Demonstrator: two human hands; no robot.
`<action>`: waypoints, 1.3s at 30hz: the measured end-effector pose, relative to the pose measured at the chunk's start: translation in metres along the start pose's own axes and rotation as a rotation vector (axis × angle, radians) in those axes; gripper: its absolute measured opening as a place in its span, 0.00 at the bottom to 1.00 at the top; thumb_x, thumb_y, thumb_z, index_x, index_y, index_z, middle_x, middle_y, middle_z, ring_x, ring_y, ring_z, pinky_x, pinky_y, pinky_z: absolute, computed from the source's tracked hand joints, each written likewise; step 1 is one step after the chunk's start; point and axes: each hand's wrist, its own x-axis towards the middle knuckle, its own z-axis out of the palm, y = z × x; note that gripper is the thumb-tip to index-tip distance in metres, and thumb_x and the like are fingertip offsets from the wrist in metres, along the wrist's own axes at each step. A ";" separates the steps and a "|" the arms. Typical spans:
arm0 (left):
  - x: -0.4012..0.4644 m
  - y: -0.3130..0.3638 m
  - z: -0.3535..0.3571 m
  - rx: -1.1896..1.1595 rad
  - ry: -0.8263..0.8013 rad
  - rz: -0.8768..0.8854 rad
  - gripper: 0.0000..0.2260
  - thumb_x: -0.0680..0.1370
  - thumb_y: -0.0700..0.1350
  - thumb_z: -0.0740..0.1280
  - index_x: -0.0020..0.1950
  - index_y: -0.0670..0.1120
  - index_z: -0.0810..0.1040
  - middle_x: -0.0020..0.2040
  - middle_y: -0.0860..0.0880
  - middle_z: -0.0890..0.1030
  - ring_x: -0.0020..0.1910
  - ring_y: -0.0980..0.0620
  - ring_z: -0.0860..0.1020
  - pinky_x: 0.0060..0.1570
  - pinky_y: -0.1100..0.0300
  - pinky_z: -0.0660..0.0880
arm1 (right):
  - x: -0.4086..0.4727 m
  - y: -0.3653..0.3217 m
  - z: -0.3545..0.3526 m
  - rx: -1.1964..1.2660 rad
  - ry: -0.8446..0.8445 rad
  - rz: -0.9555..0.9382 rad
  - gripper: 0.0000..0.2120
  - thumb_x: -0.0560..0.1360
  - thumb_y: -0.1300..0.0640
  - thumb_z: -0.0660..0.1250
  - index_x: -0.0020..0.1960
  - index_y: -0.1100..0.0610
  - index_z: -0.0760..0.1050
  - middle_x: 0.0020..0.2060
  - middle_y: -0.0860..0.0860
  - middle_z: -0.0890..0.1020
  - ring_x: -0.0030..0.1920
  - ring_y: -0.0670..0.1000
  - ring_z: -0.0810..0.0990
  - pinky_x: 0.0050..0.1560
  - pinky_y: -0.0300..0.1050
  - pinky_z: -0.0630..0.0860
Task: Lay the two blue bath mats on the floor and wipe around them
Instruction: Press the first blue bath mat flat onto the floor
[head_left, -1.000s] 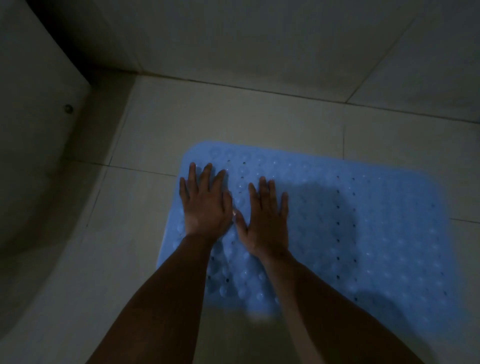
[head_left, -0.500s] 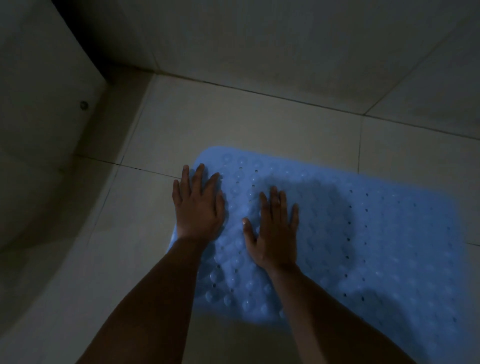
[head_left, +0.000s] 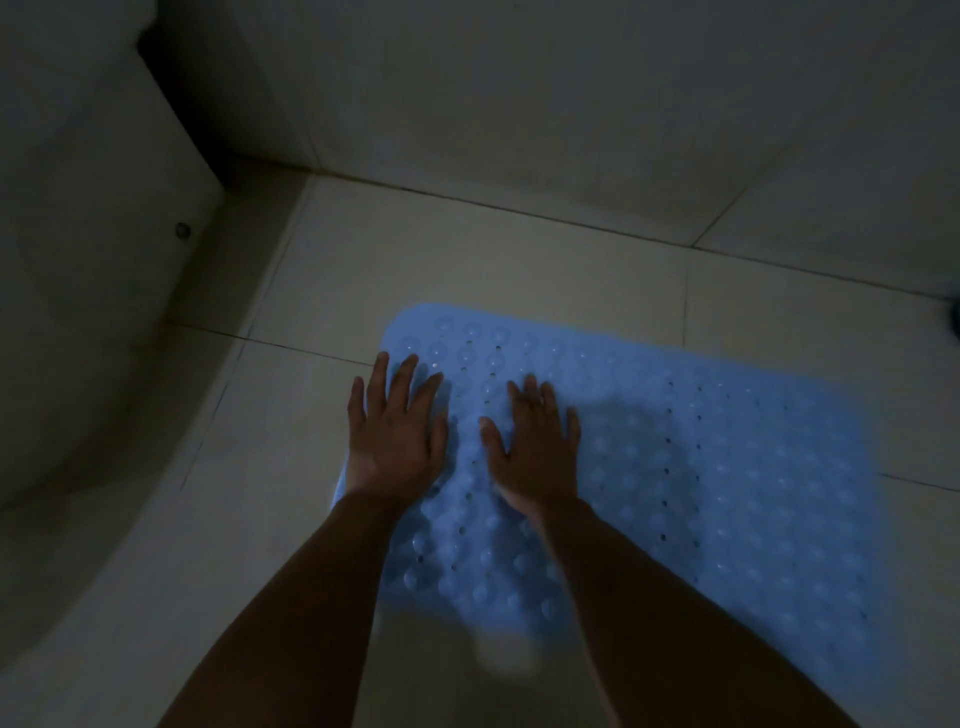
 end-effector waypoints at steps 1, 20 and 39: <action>-0.001 0.002 0.002 0.014 -0.001 0.008 0.26 0.84 0.57 0.50 0.78 0.48 0.71 0.81 0.43 0.65 0.83 0.40 0.52 0.79 0.35 0.54 | 0.004 -0.003 -0.009 0.052 0.005 0.023 0.30 0.83 0.37 0.53 0.82 0.48 0.59 0.82 0.50 0.59 0.83 0.52 0.52 0.80 0.61 0.47; 0.014 0.072 0.060 0.058 -0.109 0.145 0.34 0.83 0.66 0.50 0.85 0.49 0.55 0.85 0.44 0.48 0.84 0.41 0.42 0.79 0.34 0.46 | 0.050 0.073 -0.058 0.191 0.326 -0.036 0.18 0.83 0.42 0.57 0.65 0.49 0.77 0.59 0.47 0.82 0.62 0.53 0.79 0.65 0.60 0.73; 0.030 0.071 0.037 -0.093 -0.380 0.128 0.35 0.81 0.66 0.43 0.85 0.51 0.47 0.85 0.45 0.39 0.83 0.45 0.35 0.79 0.37 0.36 | 0.014 0.062 -0.071 0.198 0.334 -0.022 0.17 0.82 0.42 0.59 0.64 0.49 0.78 0.60 0.48 0.82 0.62 0.53 0.78 0.66 0.60 0.73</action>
